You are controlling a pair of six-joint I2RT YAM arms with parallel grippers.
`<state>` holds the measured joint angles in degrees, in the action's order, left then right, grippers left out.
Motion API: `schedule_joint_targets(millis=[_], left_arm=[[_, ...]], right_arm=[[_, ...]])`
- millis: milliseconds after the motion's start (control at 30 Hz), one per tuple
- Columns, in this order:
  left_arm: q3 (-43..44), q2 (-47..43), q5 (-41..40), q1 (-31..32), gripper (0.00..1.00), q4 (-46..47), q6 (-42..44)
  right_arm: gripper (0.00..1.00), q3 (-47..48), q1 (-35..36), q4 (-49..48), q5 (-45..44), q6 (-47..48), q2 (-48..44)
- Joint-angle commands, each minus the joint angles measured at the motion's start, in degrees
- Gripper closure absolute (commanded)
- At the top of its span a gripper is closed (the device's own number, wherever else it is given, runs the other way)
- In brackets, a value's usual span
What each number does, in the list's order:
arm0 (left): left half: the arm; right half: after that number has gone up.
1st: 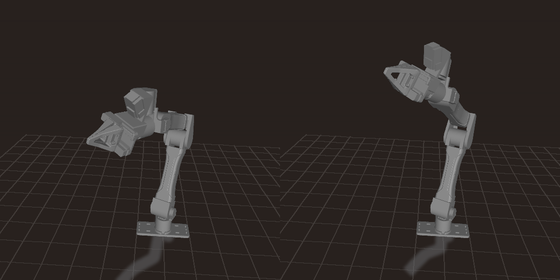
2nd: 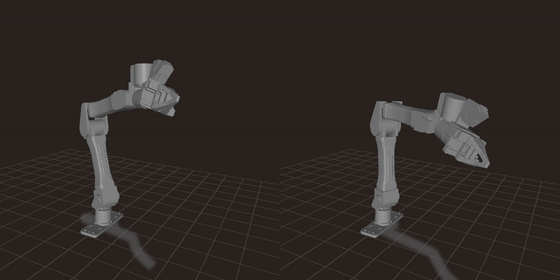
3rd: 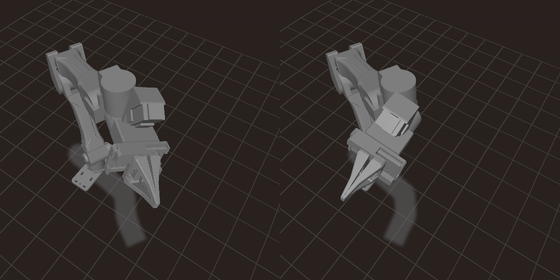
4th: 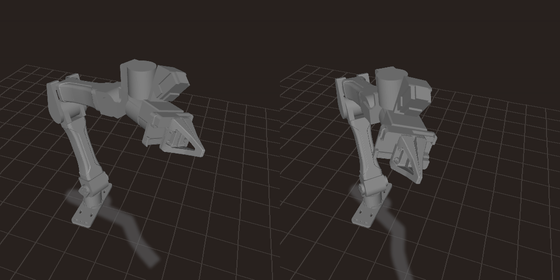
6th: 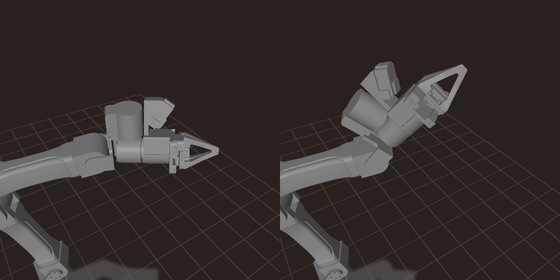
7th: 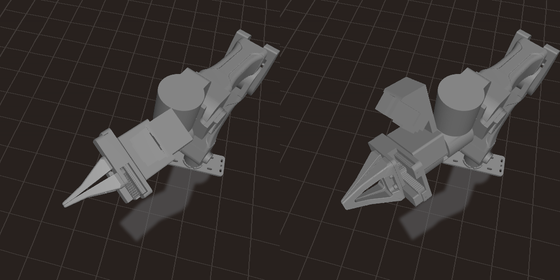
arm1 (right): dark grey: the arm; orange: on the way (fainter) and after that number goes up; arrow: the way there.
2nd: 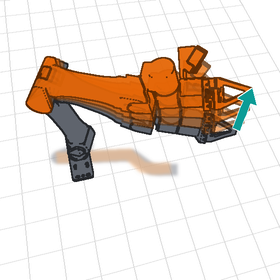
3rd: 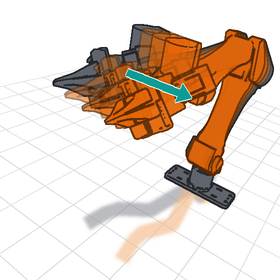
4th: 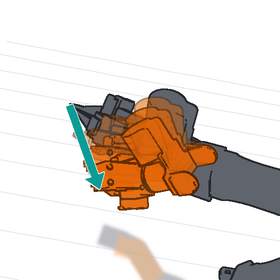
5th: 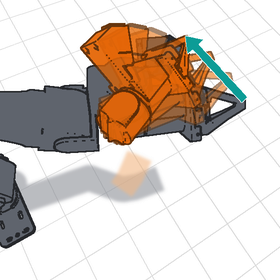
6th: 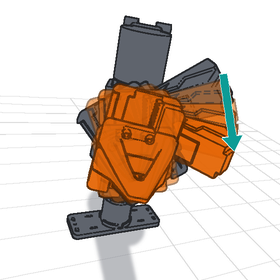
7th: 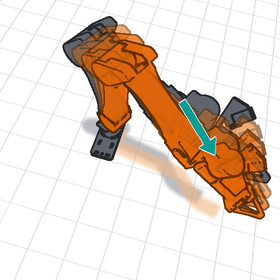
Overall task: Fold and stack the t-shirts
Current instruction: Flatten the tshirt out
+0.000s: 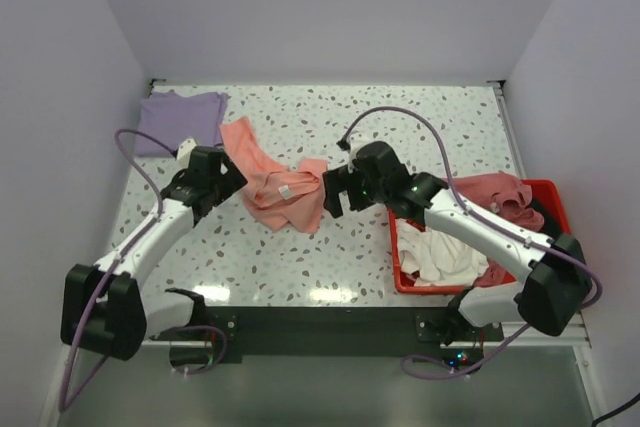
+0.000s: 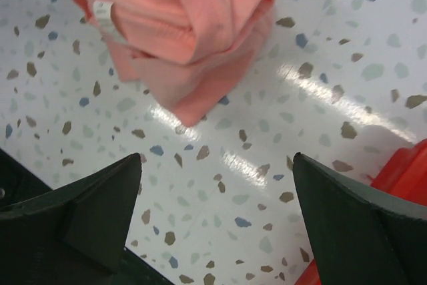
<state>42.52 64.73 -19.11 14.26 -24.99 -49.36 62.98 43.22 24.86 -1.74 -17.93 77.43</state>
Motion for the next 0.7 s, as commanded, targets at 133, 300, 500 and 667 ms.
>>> schedule_joint_targets(millis=[133, 300, 500, 667], left_arm=[[6.0, 16.3, 10.0, -3.6, 0.1, 12.4, 3.1], [8.4, 24.4, 9.8, -4.3, 0.26, 14.4, 3.2], [12.1, 31.3, 8.7, -4.8, 0.55, 13.7, 4.2], [12.8, 31.6, 8.0, -4.9, 1.0, 13.8, 4.4]], right_arm=[[0.02, -9.0, 4.4, -11.3, 7.8, -1.2, 2.2], [0.04, -10.4, 9.2, -19.1, 1.9, -2.2, 7.5], [0.1, -7.4, 11.4, -22.8, -3.2, -1.1, 14.7], [0.12, -7.1, 13.4, -24.6, -6.8, -0.1, 19.1]])
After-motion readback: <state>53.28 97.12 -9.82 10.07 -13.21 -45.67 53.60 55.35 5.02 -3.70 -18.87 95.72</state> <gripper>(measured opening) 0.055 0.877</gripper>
